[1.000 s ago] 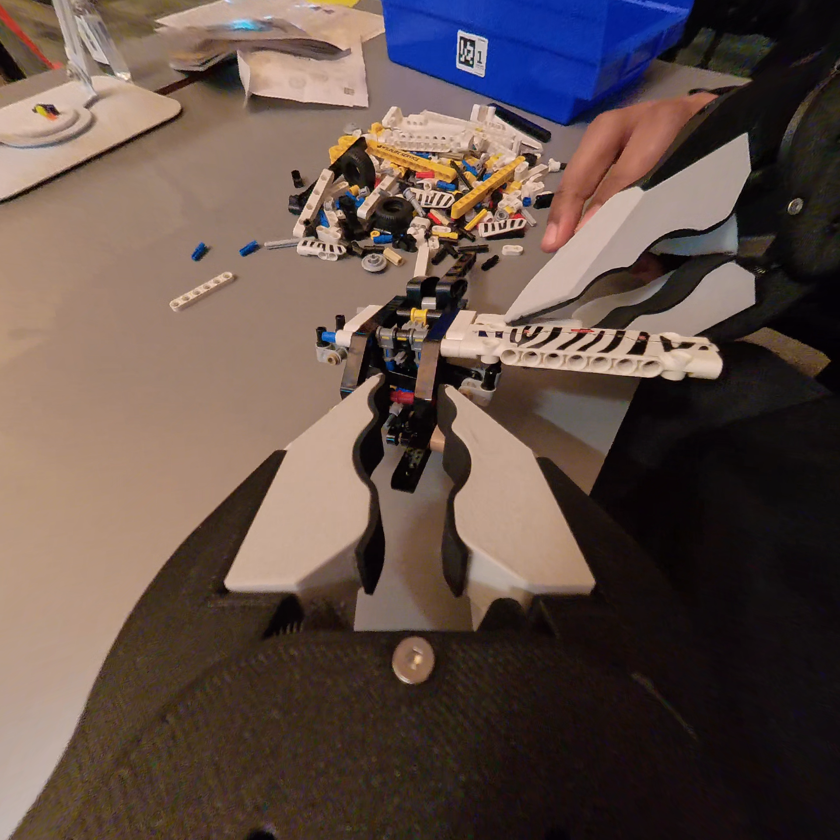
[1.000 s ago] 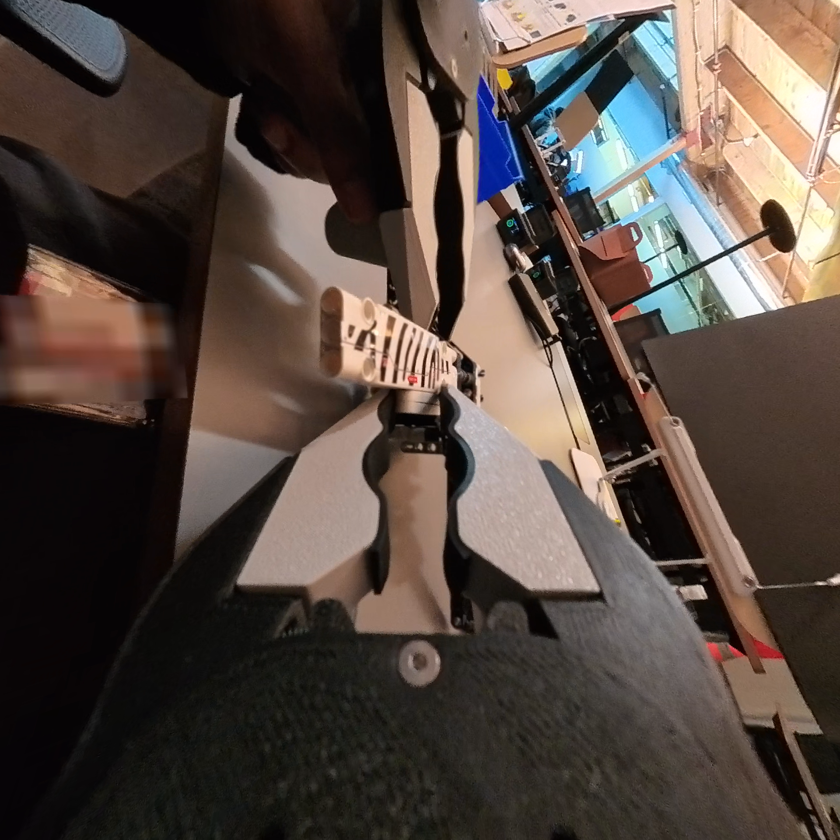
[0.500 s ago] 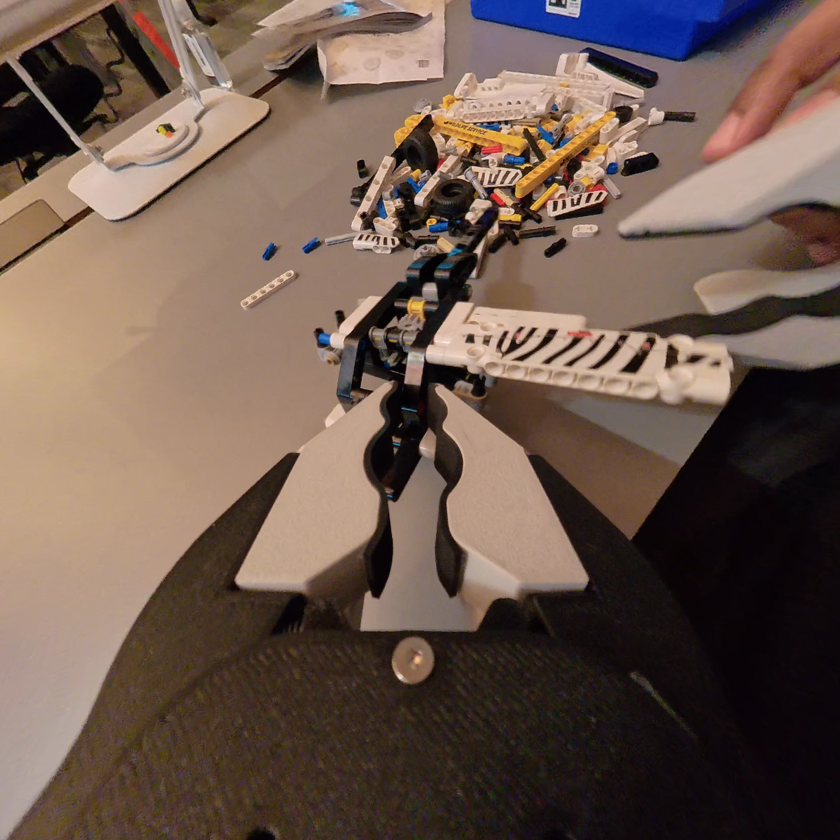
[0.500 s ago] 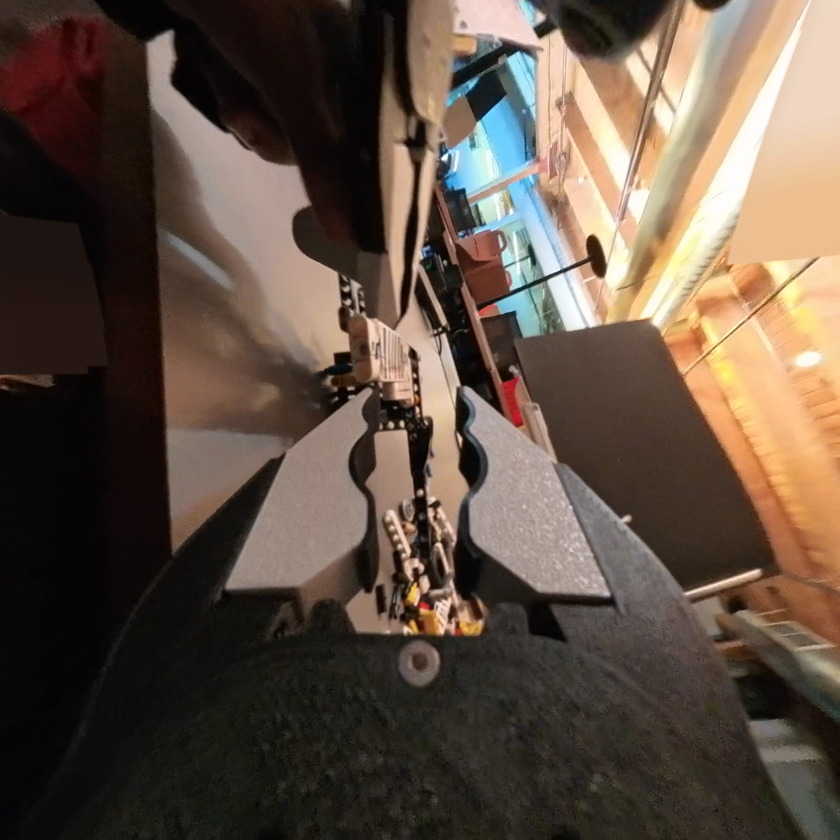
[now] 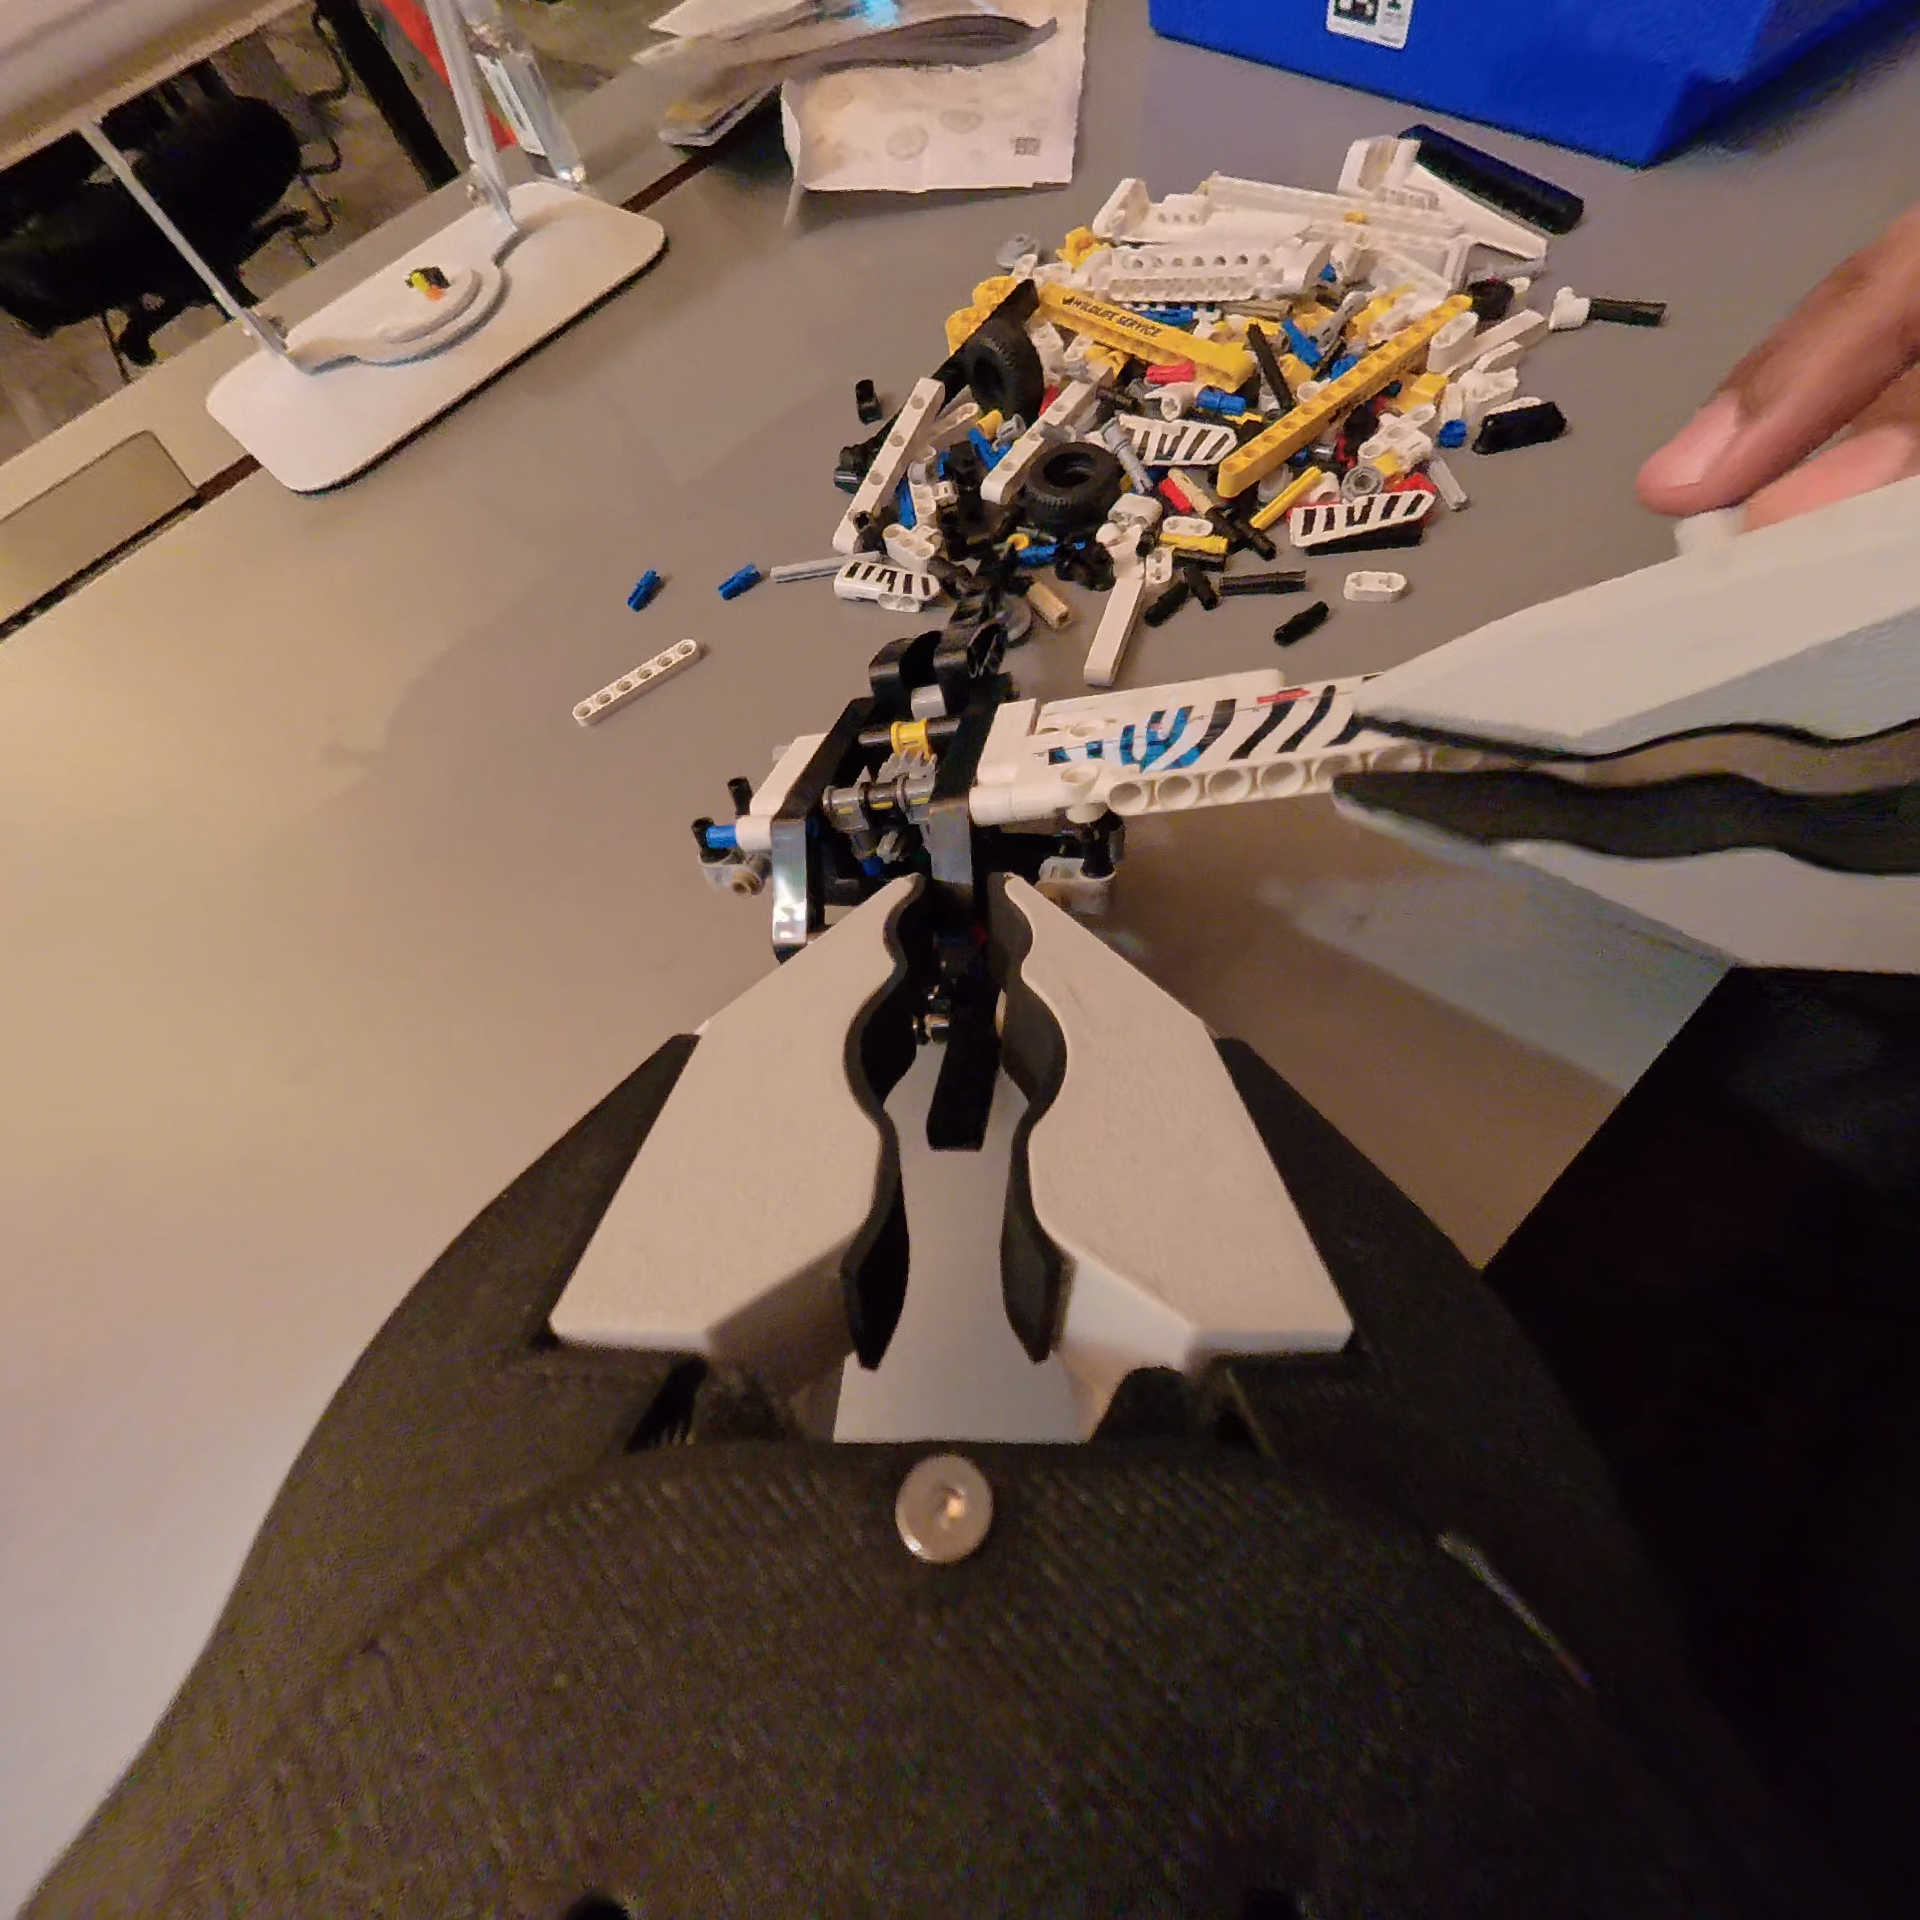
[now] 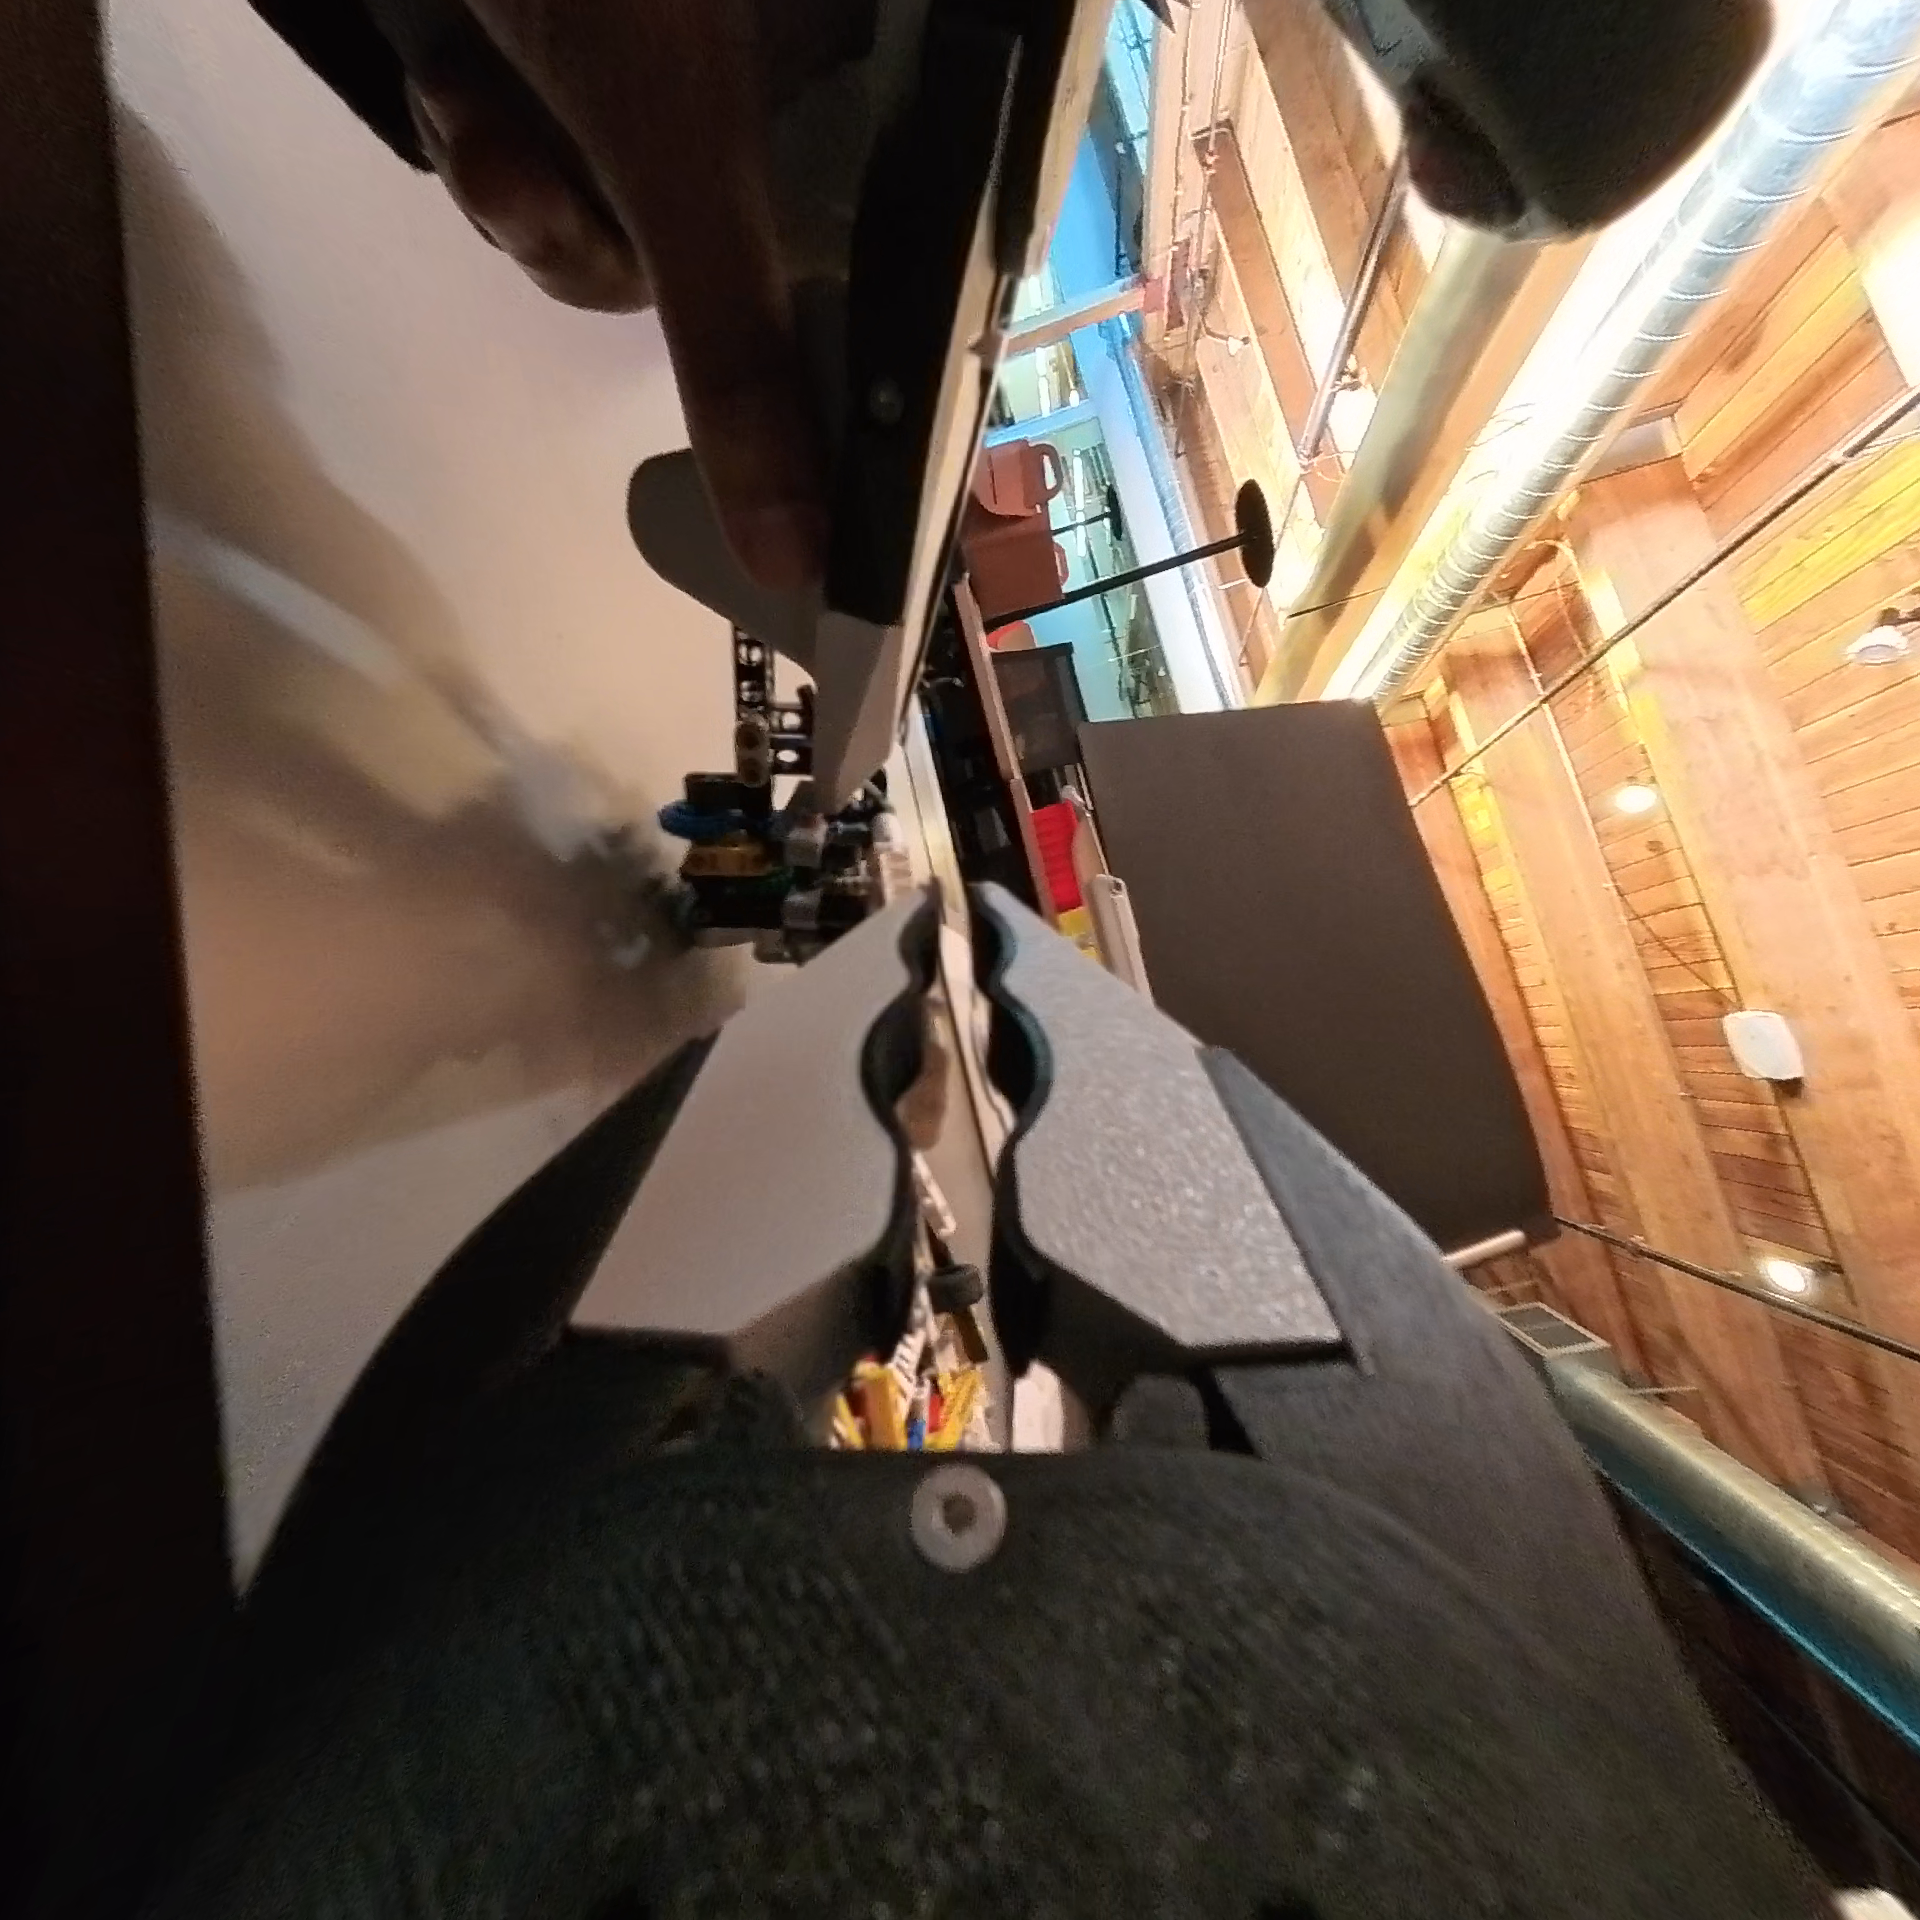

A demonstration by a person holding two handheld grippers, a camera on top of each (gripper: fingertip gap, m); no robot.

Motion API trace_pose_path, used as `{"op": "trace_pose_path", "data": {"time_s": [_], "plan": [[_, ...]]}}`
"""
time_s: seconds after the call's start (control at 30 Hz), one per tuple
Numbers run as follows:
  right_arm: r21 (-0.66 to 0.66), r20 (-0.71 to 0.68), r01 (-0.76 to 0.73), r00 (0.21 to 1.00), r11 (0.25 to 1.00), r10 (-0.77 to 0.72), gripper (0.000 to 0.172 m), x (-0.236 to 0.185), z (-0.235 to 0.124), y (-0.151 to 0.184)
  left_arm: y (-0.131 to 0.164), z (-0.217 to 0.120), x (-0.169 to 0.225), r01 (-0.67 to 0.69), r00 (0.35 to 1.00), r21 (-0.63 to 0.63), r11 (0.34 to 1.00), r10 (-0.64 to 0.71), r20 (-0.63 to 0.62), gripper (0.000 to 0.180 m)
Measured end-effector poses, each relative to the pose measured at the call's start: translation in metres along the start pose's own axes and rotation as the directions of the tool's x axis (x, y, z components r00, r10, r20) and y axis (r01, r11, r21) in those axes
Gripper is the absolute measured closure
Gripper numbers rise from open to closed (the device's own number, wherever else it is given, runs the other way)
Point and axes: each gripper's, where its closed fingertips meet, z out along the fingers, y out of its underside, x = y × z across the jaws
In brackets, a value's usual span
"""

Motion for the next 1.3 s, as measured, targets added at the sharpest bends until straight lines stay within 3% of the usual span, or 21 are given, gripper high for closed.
{"op": "trace_pose_path", "data": {"time_s": [0.17, 0.33, 0.67, 0.87, 1.03, 1.13, 1.3], "plan": [[-0.017, -0.035, 0.045, 0.998, 0.999, -0.046, 0.171, 0.005, 0.006, 0.002, 0.000, -0.001, 0.001, -0.003, 1.000, -0.010, 1.000, 0.003, -0.009, 0.174], [-0.030, 0.015, 0.005, 1.000, 1.000, -0.005, 0.153, -0.002, 0.002, 0.008, -0.001, -0.001, -0.001, 0.031, 0.999, -0.008, 0.999, -0.031, -0.019, 0.175], [-0.065, 0.071, -0.071, 0.995, 0.995, 0.076, 0.144, -0.009, -0.001, 0.018, -0.001, 0.003, -0.008, 0.025, 1.000, -0.023, 0.999, -0.025, 0.010, 0.175], [-0.121, 0.057, -0.040, 0.997, 0.992, 0.047, 0.156, -0.013, 0.006, 0.033, -0.001, 0.003, -0.008, 0.035, 0.999, -0.021, 0.999, -0.035, -0.013, 0.175], [-0.083, 0.056, -0.033, 0.998, 0.996, 0.038, 0.166, -0.010, 0.012, 0.025, 0.000, 0.002, -0.011, 0.053, 0.998, -0.028, 0.998, -0.054, -0.036, 0.173], [-0.058, 0.056, 0.015, 0.998, 0.998, -0.011, 0.167, -0.012, 0.015, 0.018, -0.003, 0.003, -0.023, 0.053, 0.998, -0.012, 0.999, -0.053, 0.031, 0.157], [-0.072, 0.057, -0.073, 0.995, 0.995, 0.077, 0.167, -0.008, 0.020, 0.014, 0.002, 0.009, -0.022, 0.043, 0.998, -0.037, 0.998, -0.042, 0.039, 0.170]]}}
